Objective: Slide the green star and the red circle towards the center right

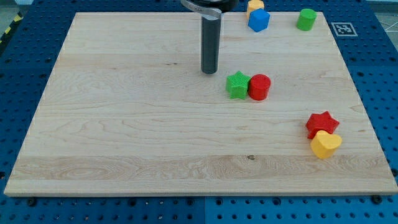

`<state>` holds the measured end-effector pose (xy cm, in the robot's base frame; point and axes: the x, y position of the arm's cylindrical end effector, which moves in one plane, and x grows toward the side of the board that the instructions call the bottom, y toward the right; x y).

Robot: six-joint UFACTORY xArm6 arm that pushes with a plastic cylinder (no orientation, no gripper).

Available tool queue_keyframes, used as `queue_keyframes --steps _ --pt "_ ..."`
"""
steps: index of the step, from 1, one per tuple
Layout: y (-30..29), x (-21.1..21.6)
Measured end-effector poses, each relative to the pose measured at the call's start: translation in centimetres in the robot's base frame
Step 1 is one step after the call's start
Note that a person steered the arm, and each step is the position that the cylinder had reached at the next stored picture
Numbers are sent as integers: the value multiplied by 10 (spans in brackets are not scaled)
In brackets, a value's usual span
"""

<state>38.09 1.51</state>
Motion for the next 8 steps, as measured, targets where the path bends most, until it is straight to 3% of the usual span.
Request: queue_keyframes --steps 2,5,6,7,8 --pt "5 51" --pt "84 63" --pt "75 46" --pt "64 -8" --pt "87 -18"
